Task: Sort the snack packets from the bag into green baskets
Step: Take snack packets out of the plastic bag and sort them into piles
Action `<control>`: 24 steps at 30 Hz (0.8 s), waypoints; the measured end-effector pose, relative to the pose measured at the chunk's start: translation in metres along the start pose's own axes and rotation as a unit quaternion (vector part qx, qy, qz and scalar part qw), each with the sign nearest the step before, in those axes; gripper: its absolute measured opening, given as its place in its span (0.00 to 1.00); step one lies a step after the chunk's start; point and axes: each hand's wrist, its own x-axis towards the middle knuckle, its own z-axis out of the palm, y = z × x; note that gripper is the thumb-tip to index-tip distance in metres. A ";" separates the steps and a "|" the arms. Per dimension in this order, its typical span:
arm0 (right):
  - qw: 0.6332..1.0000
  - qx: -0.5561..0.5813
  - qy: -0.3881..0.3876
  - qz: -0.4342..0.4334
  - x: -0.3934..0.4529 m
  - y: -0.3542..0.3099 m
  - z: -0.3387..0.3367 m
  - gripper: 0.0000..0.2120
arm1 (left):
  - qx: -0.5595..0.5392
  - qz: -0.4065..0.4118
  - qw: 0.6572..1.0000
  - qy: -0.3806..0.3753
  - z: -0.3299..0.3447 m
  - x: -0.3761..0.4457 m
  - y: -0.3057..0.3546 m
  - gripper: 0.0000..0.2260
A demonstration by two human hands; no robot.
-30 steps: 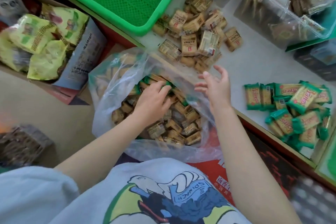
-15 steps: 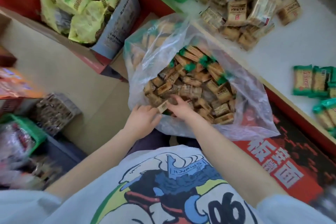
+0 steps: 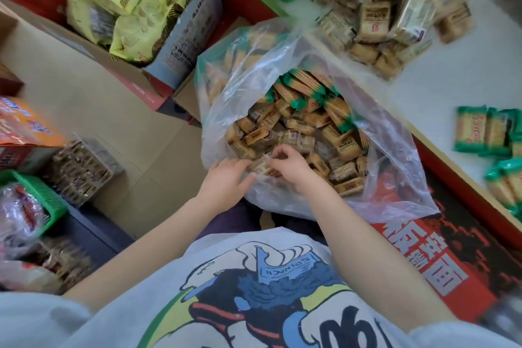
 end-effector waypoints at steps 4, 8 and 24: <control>0.992 0.119 0.023 -0.033 -0.035 -0.014 -0.044 0.09 | -0.133 0.027 0.990 0.033 -0.023 0.012 0.028 0.25; 0.979 0.193 0.022 -0.061 -0.070 -0.039 -0.090 0.04 | -0.175 0.130 0.976 0.012 -0.064 0.030 0.079 0.30; 0.944 0.288 0.106 -0.117 -0.132 -0.060 -0.207 0.10 | -0.304 0.031 0.947 -0.093 -0.122 0.108 0.264 0.18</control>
